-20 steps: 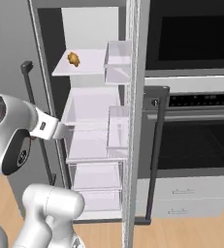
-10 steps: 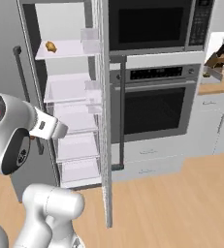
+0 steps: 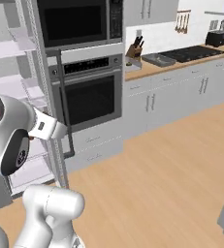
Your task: Place one mushroom and one chicken drumstick in each tupperware on the nearby counter, to pack two identical lunches.
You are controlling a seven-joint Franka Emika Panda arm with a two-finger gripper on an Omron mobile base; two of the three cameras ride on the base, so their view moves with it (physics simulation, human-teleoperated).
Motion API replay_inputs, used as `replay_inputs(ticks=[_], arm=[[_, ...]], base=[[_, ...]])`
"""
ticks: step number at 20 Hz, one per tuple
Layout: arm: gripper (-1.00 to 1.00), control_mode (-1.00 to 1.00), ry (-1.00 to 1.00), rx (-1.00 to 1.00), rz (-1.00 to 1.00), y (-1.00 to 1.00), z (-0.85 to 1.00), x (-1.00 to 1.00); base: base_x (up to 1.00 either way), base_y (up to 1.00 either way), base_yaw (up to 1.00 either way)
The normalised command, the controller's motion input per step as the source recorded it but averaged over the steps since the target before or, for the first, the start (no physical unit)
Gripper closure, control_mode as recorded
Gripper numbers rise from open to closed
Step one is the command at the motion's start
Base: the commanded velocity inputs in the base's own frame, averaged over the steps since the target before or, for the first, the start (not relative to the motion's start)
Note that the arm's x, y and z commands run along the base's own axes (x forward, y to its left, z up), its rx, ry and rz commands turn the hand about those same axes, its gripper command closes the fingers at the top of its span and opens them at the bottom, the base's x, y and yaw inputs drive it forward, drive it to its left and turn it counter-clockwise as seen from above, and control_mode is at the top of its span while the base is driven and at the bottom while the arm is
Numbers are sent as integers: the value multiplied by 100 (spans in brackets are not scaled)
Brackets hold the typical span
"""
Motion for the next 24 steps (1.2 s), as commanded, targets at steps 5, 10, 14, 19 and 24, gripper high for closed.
replay_inputs(ticks=[5,10,14,19,24], arm=[[100,100,0,0,0,0,0,0],[100,100,0,0,0,0,0,0],[100,100,0,0,0,0,0,0],[100,100,0,0,0,0,0,0],[100,100,0,0,0,0,0,0]], base=[[55,-40,-46],[99,-27,-24],[100,-31,-6],[100,-17,2],[100,-4,17]])
